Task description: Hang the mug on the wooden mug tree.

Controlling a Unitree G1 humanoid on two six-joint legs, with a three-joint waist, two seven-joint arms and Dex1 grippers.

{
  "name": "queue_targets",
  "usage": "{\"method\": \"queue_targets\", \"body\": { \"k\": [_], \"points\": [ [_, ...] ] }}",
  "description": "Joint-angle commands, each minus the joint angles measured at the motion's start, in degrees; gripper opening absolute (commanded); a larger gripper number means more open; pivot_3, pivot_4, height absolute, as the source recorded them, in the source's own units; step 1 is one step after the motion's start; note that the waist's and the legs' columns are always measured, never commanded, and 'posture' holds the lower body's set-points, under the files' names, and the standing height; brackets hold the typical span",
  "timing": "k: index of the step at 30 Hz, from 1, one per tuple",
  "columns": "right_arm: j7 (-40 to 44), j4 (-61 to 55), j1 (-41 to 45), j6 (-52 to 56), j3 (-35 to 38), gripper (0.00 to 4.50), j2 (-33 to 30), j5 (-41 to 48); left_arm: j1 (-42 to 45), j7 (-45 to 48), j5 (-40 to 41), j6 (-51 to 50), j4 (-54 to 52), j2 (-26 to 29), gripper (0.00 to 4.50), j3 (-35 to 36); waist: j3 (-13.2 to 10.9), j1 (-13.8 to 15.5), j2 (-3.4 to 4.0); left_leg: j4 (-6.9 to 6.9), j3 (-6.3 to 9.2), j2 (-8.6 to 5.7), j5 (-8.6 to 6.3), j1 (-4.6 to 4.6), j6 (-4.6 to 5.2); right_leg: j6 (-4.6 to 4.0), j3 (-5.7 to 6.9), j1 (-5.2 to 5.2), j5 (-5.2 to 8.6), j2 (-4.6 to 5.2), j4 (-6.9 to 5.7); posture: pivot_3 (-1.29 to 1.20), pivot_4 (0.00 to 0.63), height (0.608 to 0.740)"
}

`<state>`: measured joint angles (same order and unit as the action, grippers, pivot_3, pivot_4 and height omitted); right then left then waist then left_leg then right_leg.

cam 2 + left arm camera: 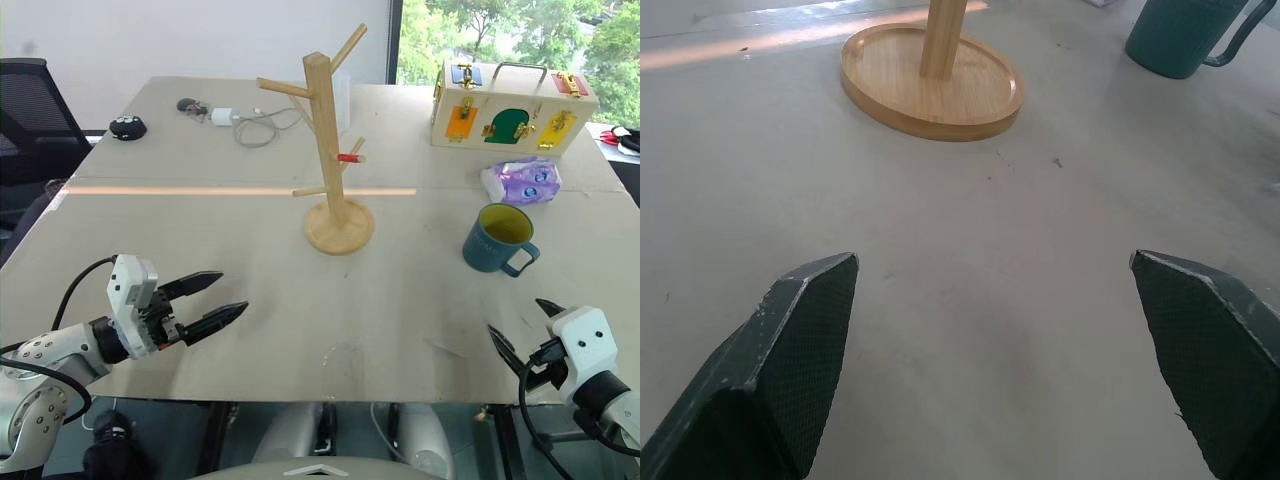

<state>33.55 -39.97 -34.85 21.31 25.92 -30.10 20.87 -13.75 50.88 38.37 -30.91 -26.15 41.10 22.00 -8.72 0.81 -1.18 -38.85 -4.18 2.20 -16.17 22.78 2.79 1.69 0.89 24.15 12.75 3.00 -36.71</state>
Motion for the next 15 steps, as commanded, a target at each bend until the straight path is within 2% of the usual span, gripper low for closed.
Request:
{"method": "queue_targets", "body": {
  "k": [1,4,9,15],
  "points": [
    [-2.2,-1.1,1.4,1.0,3.1,4.5,1.0,1.7,1.4,0.9,2.2,0.2,-1.9,0.6,4.48,0.4,0.0,0.0,0.0,0.0,-0.01,0.0,0.0,-0.01,0.0,0.05,0.0,0.0,0.03,0.0,0.0,0.0,0.15,0.74],
    [-10.8,-1.4,6.9,6.5,3.3,4.5,4.1,1.6,4.4,3.9,4.3,0.1,-5.2,1.6,4.48,-2.8,0.0,0.0,-0.07,-0.01,0.02,0.01,0.01,-0.02,0.0,0.22,0.02,0.0,0.12,-0.01,-0.01,0.0,0.15,0.74],
    [-23.9,-5.7,13.8,18.0,-1.9,4.5,5.9,-7.7,7.4,7.0,5.6,0.5,-9.7,2.8,4.48,-7.2,0.0,-0.1,0.01,-0.08,-0.06,0.0,0.02,-0.07,-0.02,0.15,-0.07,0.0,0.07,0.02,-0.06,0.0,0.15,0.74],
    [-30.5,-6.7,21.1,26.5,-6.3,4.5,11.3,-9.1,13.1,6.2,8.5,-1.2,-11.7,2.7,4.48,-10.7,0.0,-0.1,0.03,0.12,-0.04,-0.04,0.1,-0.01,-0.14,-0.04,-0.09,0.07,-0.03,-0.34,-0.06,0.0,0.15,0.74]
  ]
}}
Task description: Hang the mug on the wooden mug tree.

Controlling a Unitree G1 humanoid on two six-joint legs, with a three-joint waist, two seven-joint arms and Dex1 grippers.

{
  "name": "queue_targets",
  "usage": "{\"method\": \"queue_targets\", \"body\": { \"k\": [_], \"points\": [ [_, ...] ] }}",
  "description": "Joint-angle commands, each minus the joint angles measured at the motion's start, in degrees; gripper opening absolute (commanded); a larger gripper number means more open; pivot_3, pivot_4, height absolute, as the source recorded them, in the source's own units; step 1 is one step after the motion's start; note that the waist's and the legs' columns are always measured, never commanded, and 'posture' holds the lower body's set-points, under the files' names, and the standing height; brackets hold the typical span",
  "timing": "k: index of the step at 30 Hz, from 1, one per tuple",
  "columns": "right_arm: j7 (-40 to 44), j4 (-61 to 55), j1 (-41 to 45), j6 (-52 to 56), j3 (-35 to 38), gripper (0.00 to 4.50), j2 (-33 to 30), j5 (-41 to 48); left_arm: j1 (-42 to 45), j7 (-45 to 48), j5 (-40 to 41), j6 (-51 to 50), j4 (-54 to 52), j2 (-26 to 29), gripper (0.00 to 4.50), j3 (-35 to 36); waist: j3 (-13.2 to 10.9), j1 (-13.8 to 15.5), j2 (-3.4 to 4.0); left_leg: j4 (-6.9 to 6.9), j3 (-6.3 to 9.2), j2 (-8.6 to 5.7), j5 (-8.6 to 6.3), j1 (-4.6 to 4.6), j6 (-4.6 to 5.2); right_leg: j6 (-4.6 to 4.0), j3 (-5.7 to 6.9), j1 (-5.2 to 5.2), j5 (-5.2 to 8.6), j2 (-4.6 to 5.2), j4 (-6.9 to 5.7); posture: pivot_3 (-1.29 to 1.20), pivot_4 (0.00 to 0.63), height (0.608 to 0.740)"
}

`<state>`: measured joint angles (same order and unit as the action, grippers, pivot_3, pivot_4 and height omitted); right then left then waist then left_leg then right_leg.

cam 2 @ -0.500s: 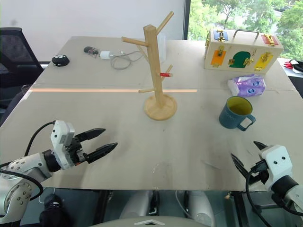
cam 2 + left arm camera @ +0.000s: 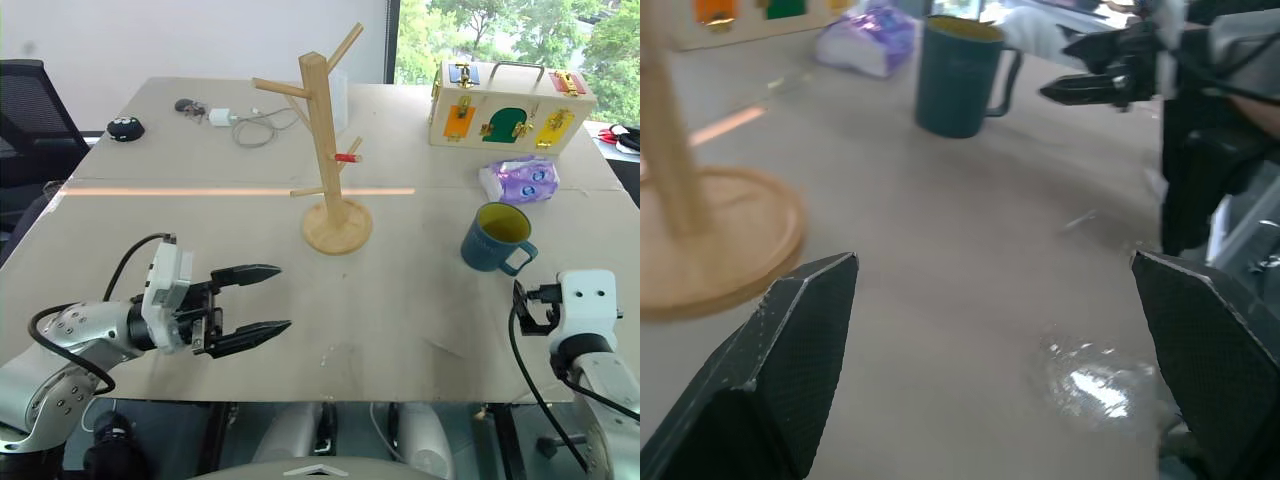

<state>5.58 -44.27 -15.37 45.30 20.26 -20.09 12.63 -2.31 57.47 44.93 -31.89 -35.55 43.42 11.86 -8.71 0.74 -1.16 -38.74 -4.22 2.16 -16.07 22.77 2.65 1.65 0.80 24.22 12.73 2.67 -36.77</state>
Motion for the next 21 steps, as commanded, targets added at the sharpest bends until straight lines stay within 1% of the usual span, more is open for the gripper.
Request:
{"method": "queue_targets", "body": {
  "k": [1,4,7,8,9,10,12,21],
  "points": [
    [-3.0,-2.3,2.4,3.4,-1.3,4.5,2.2,-0.8,2.3,-0.4,2.5,-0.5,-2.4,0.4,4.48,-0.7,0.0,0.0,0.0,0.01,-0.01,-0.01,-0.01,0.0,0.02,0.01,0.0,0.0,0.0,-0.01,0.0,0.0,0.15,0.74],
    [-4.1,-1.5,4.3,5.1,-2.3,4.5,4.8,-0.4,3.4,-0.9,2.3,-0.6,-2.2,0.6,4.48,-1.1,0.0,-0.1,0.0,0.0,-0.07,-0.03,-0.02,-0.01,0.06,0.03,0.03,0.0,0.01,-0.02,0.01,0.0,0.15,0.74],
    [-5.4,0.3,5.6,4.0,-2.8,4.5,6.8,-1.6,3.5,-1.7,2.3,-0.6,-2.2,0.4,4.48,-1.0,0.0,-0.1,0.0,0.0,-0.1,-0.04,-0.03,-0.04,0.08,0.07,0.03,0.0,0.02,-0.03,0.0,0.0,0.15,0.74],
    [-5.7,0.7,5.9,3.7,-2.8,3.99,7.1,-1.9,3.4,-1.8,2.3,-0.6,-2.2,0.4,4.5,-1.0,0.0,-0.1,0.0,0.0,-0.1,-0.04,-0.04,-0.05,0.09,0.08,0.02,0.0,0.03,-0.04,0.0,0.0,0.15,0.74],
    [-5.7,1.1,6.1,3.4,-2.7,3.72,7.3,-2.1,3.3,-1.9,2.3,-0.6,-2.3,0.4,4.5,-1.0,0.0,-0.1,0.0,0.0,-0.1,-0.04,-0.03,-0.05,0.09,0.09,0.02,0.0,0.03,-0.05,0.0,0.0,0.15,0.74],
    [-5.7,1.8,6.5,2.9,-2.9,3.29,7.3,-2.5,3.1,-2.0,2.4,-0.6,-2.4,0.4,4.5,-0.9,0.0,-0.1,0.0,0.0,-0.1,-0.04,-0.03,-0.05,0.08,0.08,0.02,0.0,0.03,-0.05,0.0,0.0,0.15,0.74],
    [-5.7,3.9,7.5,1.6,-3.1,2.27,7.4,-3.0,2.7,-2.3,2.4,-0.5,-2.6,0.5,4.5,-0.5,0.0,-0.1,0.0,0.0,-0.1,-0.04,-0.02,-0.05,0.07,0.06,0.03,0.0,0.02,-0.06,0.0,0.0,0.15,0.74],
    [-6.9,10.0,13.1,-1.1,-3.6,2.27,8.2,-4.9,1.0,-2.8,2.5,-0.1,-3.3,1.2,4.5,1.3,0.0,-0.2,0.0,0.0,-0.1,-0.03,0.01,-0.06,0.01,0.04,0.02,0.0,0.0,-0.08,-0.02,0.0,0.15,0.74]
  ]
}}
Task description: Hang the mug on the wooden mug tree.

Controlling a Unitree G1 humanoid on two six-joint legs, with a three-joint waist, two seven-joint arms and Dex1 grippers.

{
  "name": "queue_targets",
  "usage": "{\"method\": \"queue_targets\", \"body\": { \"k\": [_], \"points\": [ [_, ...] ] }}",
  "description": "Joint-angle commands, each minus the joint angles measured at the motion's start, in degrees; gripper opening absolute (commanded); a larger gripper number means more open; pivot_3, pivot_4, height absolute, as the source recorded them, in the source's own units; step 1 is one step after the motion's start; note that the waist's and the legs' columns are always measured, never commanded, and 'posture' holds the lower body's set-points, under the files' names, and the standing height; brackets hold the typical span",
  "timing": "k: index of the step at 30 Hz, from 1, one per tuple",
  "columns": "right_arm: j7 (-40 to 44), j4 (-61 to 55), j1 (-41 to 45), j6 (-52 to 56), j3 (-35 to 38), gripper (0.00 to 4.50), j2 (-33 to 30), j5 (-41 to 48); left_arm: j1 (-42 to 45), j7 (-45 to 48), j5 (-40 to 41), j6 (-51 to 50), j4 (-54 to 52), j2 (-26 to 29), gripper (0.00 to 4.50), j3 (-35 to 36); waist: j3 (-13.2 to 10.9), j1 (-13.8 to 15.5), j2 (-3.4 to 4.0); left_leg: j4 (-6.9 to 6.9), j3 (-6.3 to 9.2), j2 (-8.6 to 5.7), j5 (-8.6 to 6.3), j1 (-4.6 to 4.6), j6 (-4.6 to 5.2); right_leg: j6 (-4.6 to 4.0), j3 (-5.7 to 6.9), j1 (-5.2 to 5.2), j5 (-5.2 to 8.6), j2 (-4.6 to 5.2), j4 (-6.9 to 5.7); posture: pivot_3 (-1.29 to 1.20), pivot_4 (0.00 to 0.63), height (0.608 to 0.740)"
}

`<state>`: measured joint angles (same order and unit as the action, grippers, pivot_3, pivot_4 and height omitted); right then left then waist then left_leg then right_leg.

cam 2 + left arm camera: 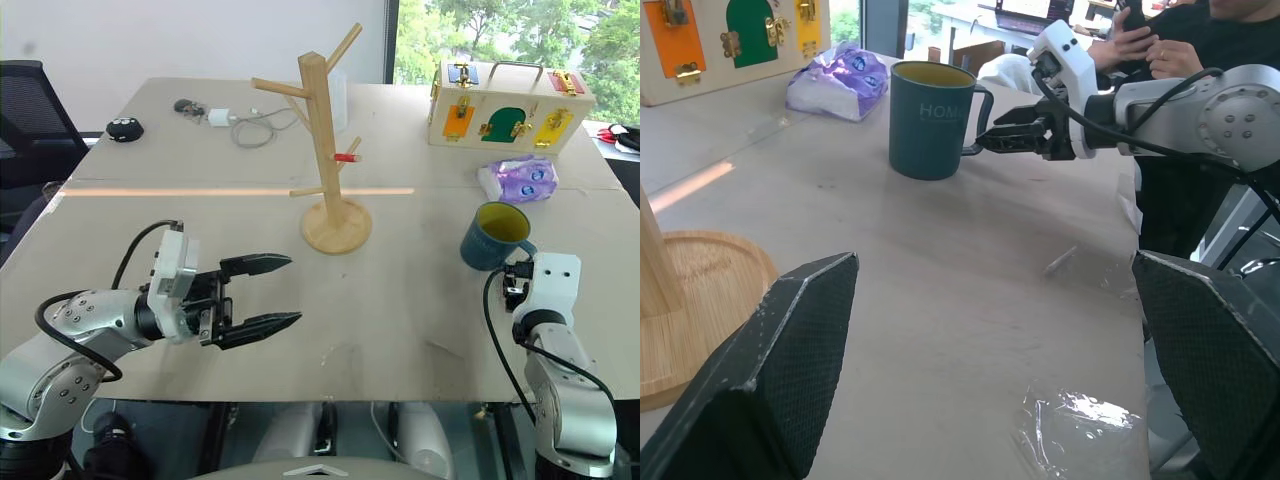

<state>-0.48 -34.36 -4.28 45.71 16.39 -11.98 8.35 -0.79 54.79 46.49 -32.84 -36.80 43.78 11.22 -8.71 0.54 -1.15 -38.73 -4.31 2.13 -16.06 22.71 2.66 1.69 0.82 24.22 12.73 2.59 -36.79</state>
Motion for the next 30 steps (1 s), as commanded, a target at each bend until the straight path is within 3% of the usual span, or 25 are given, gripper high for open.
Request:
{"method": "queue_targets", "body": {
  "k": [1,4,6,11,20,26,30],
  "points": [
    [-1.0,0.5,2.7,-1.3,0.3,2.27,0.2,-0.7,-0.6,-0.1,0.9,1.0,-2.1,0.9,4.5,2.1,0.0,-0.1,0.0,0.0,0.0,0.0,0.0,0.0,-0.01,0.0,0.0,0.0,0.0,0.0,0.0,0.0,0.15,0.74],
    [-1.5,1.5,4.7,-1.1,0.6,2.27,0.3,-1.0,-0.8,-0.2,1.4,1.0,-2.2,1.2,4.5,2.9,0.0,-0.2,0.0,0.0,-0.01,0.0,0.01,0.0,-0.01,0.0,0.0,0.0,0.0,0.0,0.0,0.0,0.15,0.74],
    [-1.8,1.8,5.5,-0.8,0.7,1.83,0.2,-1.1,-1.1,-0.1,1.6,1.0,-2.3,1.3,4.5,3.4,0.0,-0.2,0.0,0.0,0.0,0.0,0.01,0.0,-0.02,-0.01,0.0,0.0,-0.01,0.0,0.0,0.0,0.15,0.74],
    [-1.7,2.1,6.5,-0.1,0.9,0.05,-0.3,-1.4,-1.7,0.2,1.6,1.4,-2.0,1.7,4.5,4.2,0.0,-0.3,0.01,0.0,-0.02,0.0,0.02,0.01,-0.04,-0.01,-0.01,0.0,-0.01,0.0,0.0,0.0,0.15,0.74],
    [2.9,5.5,9.3,-2.4,3.2,0.05,-3.4,1.1,-2.3,-0.6,1.5,2.2,-1.4,1.0,4.5,4.4,0.0,-0.5,-0.03,0.0,-0.03,-0.01,0.01,-0.02,-0.02,-0.01,-0.01,-0.02,-0.01,0.0,0.0,0.0,0.15,0.74],
    [20.2,4.6,14.9,-1.4,3.8,0.05,-12.5,13.8,-3.4,-3.3,1.1,4.7,1.1,-2.7,4.5,7.5,-0.1,-1.2,0.12,0.0,-0.06,-0.01,-0.05,-0.02,0.09,-0.01,-0.06,-0.01,-0.02,-0.01,0.0,0.0,0.15,0.74],
    [26.4,4.4,18.9,1.1,2.4,0.05,-18.0,19.2,-4.8,-3.3,2.0,5.0,2.2,-3.5,4.5,9.0,-0.1,-1.3,0.1,0.01,0.02,0.03,-0.06,-0.03,0.12,-0.01,-0.02,-0.01,-0.02,-0.09,-0.01,0.0,0.15,0.74]
  ]
}}
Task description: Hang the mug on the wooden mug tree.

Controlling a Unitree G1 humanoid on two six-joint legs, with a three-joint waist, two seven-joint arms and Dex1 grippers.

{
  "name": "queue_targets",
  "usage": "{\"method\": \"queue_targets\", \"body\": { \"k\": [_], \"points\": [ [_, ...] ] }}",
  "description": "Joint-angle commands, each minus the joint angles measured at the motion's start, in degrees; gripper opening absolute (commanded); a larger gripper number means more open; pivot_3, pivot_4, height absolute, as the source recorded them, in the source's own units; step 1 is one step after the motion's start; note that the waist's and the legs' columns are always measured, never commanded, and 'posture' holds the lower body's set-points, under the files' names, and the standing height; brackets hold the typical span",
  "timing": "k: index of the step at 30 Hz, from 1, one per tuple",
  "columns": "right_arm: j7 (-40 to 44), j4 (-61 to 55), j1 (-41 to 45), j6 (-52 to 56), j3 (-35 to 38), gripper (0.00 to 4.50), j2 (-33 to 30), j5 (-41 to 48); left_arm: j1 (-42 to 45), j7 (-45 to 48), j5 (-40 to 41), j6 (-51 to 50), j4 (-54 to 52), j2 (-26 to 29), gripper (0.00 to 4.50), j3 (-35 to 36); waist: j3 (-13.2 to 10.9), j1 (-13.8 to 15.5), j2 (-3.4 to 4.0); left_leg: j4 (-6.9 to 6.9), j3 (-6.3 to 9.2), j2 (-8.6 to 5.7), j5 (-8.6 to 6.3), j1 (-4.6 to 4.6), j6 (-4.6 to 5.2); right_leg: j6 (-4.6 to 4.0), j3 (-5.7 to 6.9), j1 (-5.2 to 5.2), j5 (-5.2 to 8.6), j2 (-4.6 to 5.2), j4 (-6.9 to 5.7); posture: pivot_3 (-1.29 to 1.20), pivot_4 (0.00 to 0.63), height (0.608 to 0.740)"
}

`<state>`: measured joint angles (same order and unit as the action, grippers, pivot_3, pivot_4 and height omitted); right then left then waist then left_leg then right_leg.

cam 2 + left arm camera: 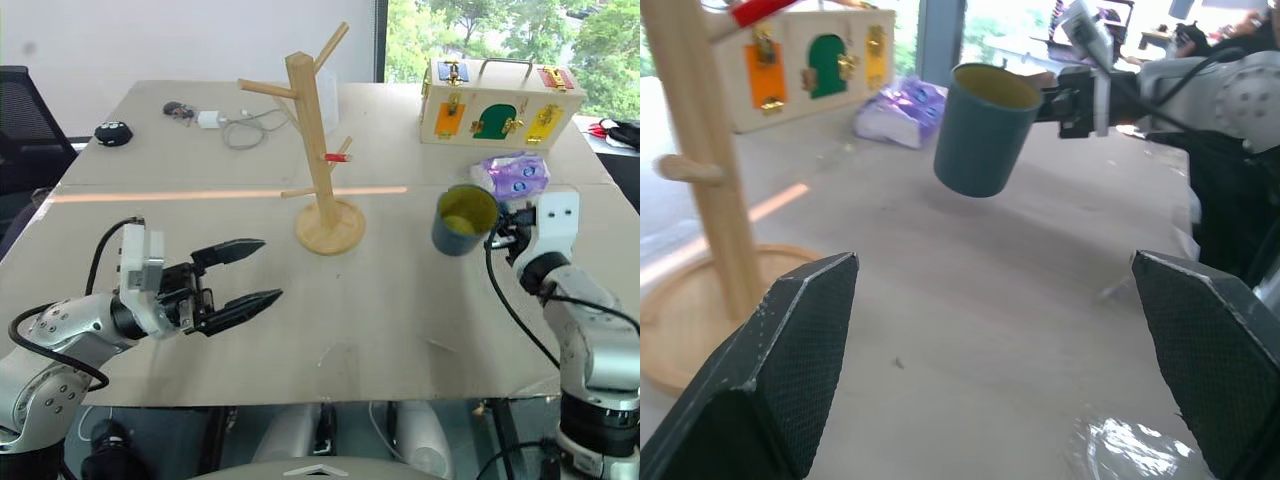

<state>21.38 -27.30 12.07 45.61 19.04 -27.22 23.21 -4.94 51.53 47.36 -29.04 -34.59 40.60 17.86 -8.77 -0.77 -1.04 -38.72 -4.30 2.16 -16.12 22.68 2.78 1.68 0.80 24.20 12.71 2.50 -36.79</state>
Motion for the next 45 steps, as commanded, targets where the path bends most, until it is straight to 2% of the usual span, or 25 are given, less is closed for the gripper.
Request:
{"method": "queue_targets", "body": {
  "k": [1,5,9,13,17,27,45],
  "points": [
    [6.7,-2.9,4.5,2.2,-1.1,0.05,-4.5,6.1,-0.9,-0.2,1.3,1.4,0.2,-0.4,4.5,3.1,0.0,0.1,0.0,0.01,0.03,0.01,0.0,0.01,0.0,0.0,0.01,0.0,0.0,-0.01,0.0,0.0,0.15,0.74],
    [13.8,-1.9,13.4,6.2,-6.0,0.05,-10.9,11.1,-2.1,-0.7,2.0,3.1,0.9,-1.7,4.5,6.1,0.0,-0.1,0.01,0.01,-0.04,0.01,-0.01,0.01,0.01,-0.01,-0.03,0.01,0.0,0.02,0.01,0.0,0.15,0.74],
    [17.9,3.3,24.6,9.6,-13.0,0.05,-14.9,11.5,-3.3,2.1,3.2,4.2,2.2,-1.7,4.5,8.6,0.0,0.1,-0.14,0.01,0.04,0.01,-0.01,0.0,0.02,-0.03,0.01,-0.01,0.0,0.05,0.02,0.0,0.15,0.74],
    [20.4,10.4,35.9,12.0,-19.8,0.05,-15.3,9.9,-3.8,3.2,6.9,2.6,2.7,-0.2,4.5,10.8,-0.1,0.1,-0.11,-0.04,-0.02,-0.01,-0.01,0.08,0.02,-0.03,0.01,0.04,-0.01,0.1,0.02,0.0,0.15,0.74],
    [21.8,14.7,42.5,12.6,-24.3,0.05,-14.1,8.3,-4.6,1.9,7.7,2.1,1.8,0.3,4.5,11.9,-0.1,0.2,-0.12,-0.03,-0.02,-0.01,-0.01,0.12,0.02,-0.04,0.03,0.06,-0.01,0.12,0.04,0.0,0.15,0.74],
    [23.2,17.2,49.7,15.1,-28.6,0.05,-9.7,7.4,-7.1,-0.1,9.0,1.7,-0.2,0.0,4.5,13.1,-0.1,0.0,-0.09,-0.01,0.0,0.01,0.01,0.16,-0.03,-0.03,0.05,0.09,-0.02,0.18,0.02,0.0,0.15,0.74],
    [24.6,21.3,54.4,15.2,-34.8,0.05,-6.0,2.0,-11.5,0.7,9.0,3.6,-0.7,-1.2,4.5,14.5,-0.1,-0.1,-0.08,0.01,-0.09,0.0,0.04,0.2,-0.08,-0.04,0.1,0.18,-0.02,0.27,0.02,0.0,0.15,0.74]
  ]
}}
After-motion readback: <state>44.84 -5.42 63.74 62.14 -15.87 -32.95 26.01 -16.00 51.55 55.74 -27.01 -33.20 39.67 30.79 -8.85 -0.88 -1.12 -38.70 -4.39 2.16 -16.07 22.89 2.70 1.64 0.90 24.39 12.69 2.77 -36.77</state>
